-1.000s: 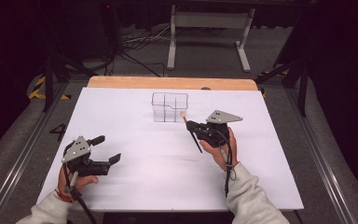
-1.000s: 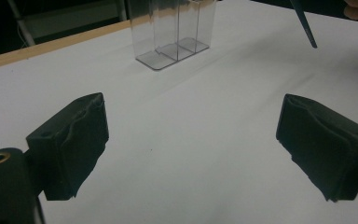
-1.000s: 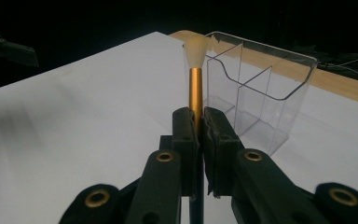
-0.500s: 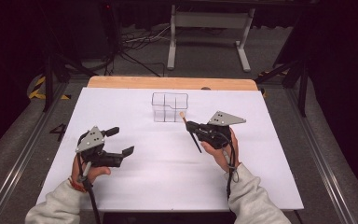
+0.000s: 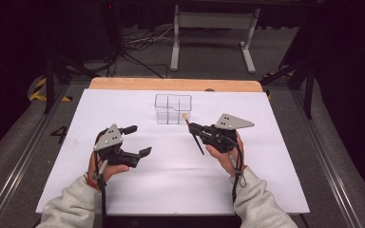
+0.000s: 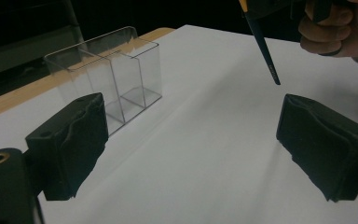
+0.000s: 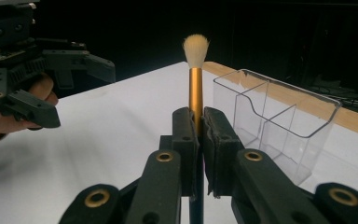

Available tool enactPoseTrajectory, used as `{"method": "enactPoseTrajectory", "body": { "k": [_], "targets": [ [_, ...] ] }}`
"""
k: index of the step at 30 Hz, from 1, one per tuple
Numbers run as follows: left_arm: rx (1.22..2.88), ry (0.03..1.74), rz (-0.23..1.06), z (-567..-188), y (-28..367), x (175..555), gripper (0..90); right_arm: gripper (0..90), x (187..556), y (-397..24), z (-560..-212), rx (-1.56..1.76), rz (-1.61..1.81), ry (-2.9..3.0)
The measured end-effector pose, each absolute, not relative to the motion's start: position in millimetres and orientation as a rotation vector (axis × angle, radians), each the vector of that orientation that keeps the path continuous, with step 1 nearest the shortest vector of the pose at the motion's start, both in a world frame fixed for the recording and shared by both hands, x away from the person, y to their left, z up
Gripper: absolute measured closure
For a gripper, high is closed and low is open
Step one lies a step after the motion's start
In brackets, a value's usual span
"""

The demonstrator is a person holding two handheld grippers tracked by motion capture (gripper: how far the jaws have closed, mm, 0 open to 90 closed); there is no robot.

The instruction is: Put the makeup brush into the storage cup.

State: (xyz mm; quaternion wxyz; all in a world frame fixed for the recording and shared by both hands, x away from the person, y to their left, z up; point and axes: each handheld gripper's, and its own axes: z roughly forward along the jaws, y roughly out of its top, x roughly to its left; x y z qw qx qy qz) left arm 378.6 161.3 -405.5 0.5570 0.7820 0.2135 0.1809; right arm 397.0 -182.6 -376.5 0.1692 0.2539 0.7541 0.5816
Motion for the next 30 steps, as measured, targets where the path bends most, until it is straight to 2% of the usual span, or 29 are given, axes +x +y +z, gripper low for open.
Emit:
{"method": "enactPoseTrajectory", "body": {
  "k": [10, 20, 22, 25, 30],
  "targets": [
    [1.855, 0.450, 0.368, -406, 125, 383, 14.0, 84.1, 394, -176, -377, 0.688, 1.687, 2.143],
    [1.838, 0.410, 0.245, -415, 88, 389, 24.9, 84.1, 390, -168, -382, 0.652, 1.713, 2.150],
    [1.834, 0.419, 0.210, -419, 81, 392, 33.6, 84.1, 388, -164, -384, 0.639, 1.714, 2.154],
    [1.807, 0.425, 0.166, -424, 74, 395, 39.6, 84.1, 387, -162, -386, 0.636, 1.712, 2.154],
    [1.781, 0.432, 0.172, -423, 69, 395, 46.7, 84.1, 386, -159, -389, 0.635, 1.724, 2.154]
  ]
}}
